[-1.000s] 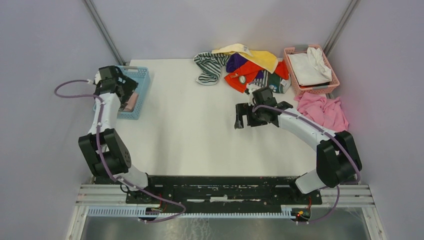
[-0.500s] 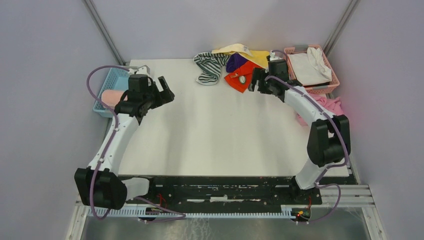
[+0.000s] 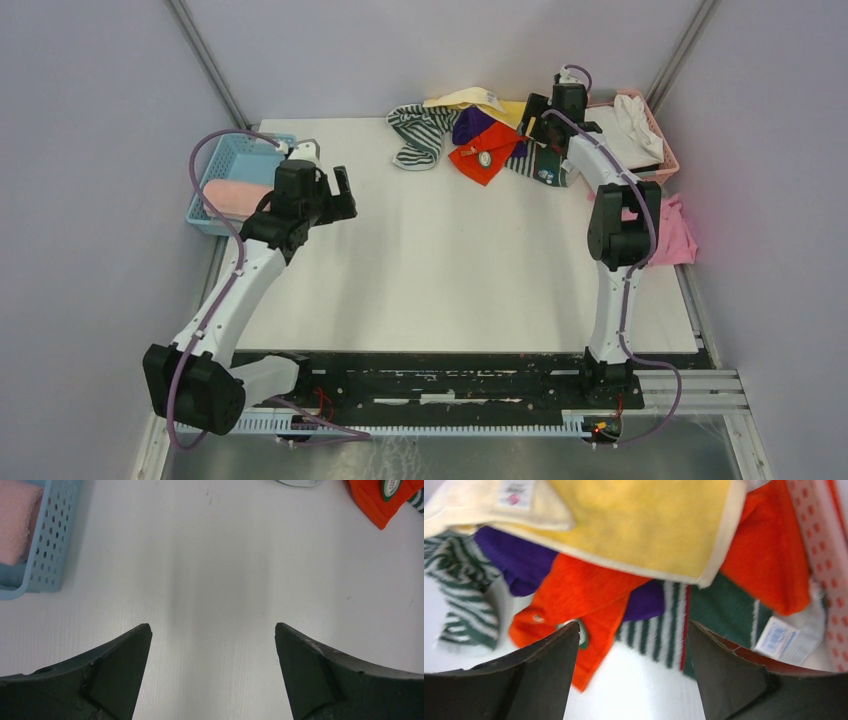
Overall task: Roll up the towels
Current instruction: Pick up the towel at the corner of the board.
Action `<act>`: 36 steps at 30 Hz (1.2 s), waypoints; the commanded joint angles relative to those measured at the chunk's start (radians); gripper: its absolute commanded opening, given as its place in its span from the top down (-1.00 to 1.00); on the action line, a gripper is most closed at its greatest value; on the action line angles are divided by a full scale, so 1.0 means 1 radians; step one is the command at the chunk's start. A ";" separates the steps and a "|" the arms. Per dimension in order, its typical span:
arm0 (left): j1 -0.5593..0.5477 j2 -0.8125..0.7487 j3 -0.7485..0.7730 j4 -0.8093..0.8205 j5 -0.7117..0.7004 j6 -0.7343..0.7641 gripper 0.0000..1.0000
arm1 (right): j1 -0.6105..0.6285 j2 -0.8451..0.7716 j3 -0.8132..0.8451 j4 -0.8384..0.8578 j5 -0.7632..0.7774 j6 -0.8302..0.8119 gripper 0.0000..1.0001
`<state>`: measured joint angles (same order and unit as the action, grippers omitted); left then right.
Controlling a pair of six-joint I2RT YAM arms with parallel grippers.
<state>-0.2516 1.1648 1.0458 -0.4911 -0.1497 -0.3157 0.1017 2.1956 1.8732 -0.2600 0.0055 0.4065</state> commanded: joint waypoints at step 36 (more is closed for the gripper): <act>-0.066 0.144 0.020 0.021 -0.137 0.073 -0.99 | 0.019 0.360 0.363 0.120 0.269 -0.899 0.22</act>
<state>-0.3119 1.3056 1.0458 -0.4919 -0.2623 -0.2840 0.1192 2.5610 2.1757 -0.2317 0.2287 -0.4667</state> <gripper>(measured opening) 0.993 0.421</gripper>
